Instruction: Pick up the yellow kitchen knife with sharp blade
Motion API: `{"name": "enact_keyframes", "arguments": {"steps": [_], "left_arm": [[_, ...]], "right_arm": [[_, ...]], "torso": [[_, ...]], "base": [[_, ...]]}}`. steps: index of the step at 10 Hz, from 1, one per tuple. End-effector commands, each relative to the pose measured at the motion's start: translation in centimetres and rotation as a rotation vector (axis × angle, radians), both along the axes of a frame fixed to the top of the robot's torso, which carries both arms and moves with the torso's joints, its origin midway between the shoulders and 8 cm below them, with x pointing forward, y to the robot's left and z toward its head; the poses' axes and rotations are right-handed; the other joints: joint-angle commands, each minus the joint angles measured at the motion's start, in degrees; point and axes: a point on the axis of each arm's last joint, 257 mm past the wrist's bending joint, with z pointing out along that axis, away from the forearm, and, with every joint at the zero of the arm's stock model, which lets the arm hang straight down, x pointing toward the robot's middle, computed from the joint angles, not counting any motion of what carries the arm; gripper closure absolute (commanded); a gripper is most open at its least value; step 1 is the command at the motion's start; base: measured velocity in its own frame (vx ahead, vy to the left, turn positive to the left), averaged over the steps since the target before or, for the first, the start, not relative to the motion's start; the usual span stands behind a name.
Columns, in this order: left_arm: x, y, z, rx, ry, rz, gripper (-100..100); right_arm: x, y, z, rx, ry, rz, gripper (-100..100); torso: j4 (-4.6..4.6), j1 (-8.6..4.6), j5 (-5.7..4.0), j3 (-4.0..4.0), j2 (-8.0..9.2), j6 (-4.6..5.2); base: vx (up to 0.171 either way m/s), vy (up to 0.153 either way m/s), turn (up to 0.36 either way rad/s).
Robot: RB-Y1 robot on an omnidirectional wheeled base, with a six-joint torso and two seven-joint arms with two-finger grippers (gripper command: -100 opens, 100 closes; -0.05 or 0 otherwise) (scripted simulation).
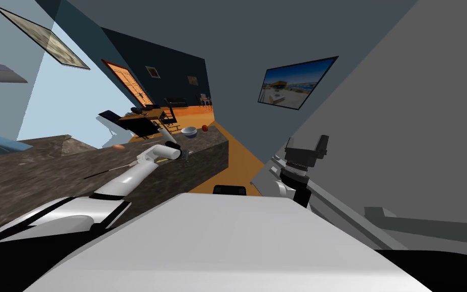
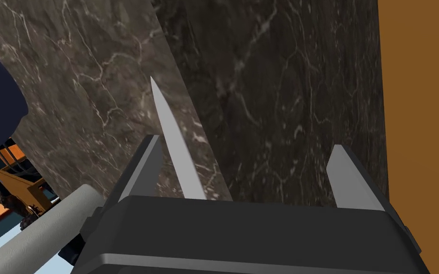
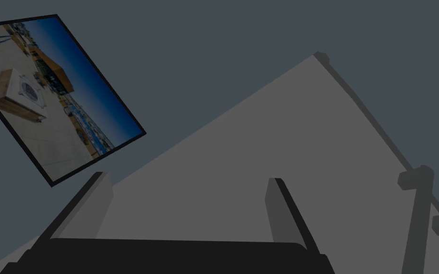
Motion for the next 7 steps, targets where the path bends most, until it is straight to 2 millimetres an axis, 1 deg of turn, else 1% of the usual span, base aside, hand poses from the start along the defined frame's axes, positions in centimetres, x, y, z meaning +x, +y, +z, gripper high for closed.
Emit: {"name": "enact_keyframes", "arguments": {"steps": [1,2,4,5,6,7], "left_arm": [[-1.1,1.9,0.0,-0.014,0.039,0.051,-100],[-1.1,1.6,-0.1,-0.024,0.04,0.051,-100],[-3.1,5.2,0.0,-0.037,0.104,0.148,-100],[-3.1,4.5,-0.1,-0.064,0.106,0.147,-100],[-4.3,6.3,0.0,-0.067,0.136,0.199,-100],[-4.3,5.8,-0.1,-0.087,0.138,0.198,-100]], "right_arm": [[0.0,0.0,0.0,0.0,0.0,0.0,0],[0.0,0.0,0.0,0.0,0.0,0.0,0],[0.0,0.0,0.0,0.0,0.0,0.0,0],[0.0,0.0,0.0,0.0,0.0,0.0,0],[0.0,0.0,0.0,0.0,0.0,0.0,0],[0.0,0.0,0.0,0.0,0.0,0.0,0]], "torso": [[0.0,0.0,0.0,0.0,0.0,0.0],[0.0,0.01,0.0,0.0,0.0,0.03],[0.0,0.03,0.0,-0.01,-0.01,0.03],[0.0,0.09,0.02,0.0,0.0,0.02],[0.0,0.09,0.03,-0.01,-0.01,0.0],[-0.01,0.09,0.02,-0.02,-0.03,0.02]], "base": [[-0.013,0.016,-0.124],[-0.013,0.016,-0.085],[-0.013,0.028,-0.169],[-0.009,0.039,-0.095],[-0.007,0.034,-0.144],[-0.005,0.029,-0.082]]}}
